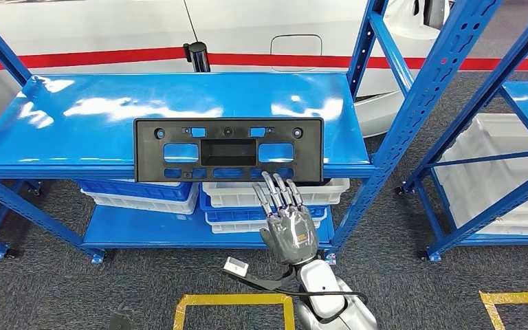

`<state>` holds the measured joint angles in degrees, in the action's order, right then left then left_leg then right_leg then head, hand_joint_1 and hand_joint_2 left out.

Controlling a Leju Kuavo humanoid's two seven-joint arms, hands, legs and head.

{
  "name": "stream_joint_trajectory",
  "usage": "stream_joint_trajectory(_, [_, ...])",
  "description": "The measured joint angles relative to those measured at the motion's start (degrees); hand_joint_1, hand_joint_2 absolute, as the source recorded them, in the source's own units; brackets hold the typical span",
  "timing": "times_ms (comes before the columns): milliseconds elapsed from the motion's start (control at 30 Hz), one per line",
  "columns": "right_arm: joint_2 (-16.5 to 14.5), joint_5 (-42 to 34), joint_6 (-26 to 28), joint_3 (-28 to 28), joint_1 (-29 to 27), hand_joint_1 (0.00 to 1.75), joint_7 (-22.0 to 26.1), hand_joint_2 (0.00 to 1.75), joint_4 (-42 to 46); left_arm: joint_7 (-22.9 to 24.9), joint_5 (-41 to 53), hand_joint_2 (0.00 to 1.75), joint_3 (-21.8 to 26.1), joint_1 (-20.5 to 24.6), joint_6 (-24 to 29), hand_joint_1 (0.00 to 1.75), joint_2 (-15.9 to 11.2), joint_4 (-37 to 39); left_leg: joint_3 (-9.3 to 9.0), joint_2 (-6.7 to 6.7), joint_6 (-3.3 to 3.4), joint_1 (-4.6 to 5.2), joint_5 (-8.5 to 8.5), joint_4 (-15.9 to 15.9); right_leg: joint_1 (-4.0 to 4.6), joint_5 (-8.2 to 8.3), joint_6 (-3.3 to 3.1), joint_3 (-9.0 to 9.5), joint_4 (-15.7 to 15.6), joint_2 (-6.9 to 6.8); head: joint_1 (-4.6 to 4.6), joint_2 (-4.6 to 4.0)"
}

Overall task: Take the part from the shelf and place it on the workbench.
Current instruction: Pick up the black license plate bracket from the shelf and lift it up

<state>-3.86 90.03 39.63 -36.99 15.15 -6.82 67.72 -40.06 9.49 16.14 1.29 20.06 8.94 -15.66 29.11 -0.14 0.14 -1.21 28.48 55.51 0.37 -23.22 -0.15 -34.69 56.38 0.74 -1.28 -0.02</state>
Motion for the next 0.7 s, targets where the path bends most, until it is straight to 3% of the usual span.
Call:
stream_joint_trajectory(167, [-1.0,0.0,0.0,3.0,-0.8,0.0,2.3,1.75,-0.3,0.0,0.4,0.0,-0.3,0.2,-0.1,0.0,0.0,0.0,0.01,0.0,0.0,0.0,0.0,0.0,0.0,0.0,0.0,0.0,0.0,0.0,0.01,0.0])
stream_joint_trajectory(400, [-1.2,0.0,0.0,2.8,0.7,0.0,-5.2,1.75,-4.7,0.0,0.2,0.0,-1.0,0.7,-0.4,0.0,0.0,0.2,0.01,0.0,0.0,0.0,0.0,0.0,0.0,0.0,0.0,0.0,0.0,0.0,0.01,0.0])
stream_joint_trajectory(700, [-1.1,0.0,0.0,2.5,3.7,0.0,-6.2,1.75,-11.1,0.0,0.2,0.0,-1.6,1.2,-0.8,0.0,0.0,0.3,0.01,0.0,-0.01,0.0,-0.01,0.0,0.0,0.0,0.0,0.0,0.0,0.0,-0.01,0.0])
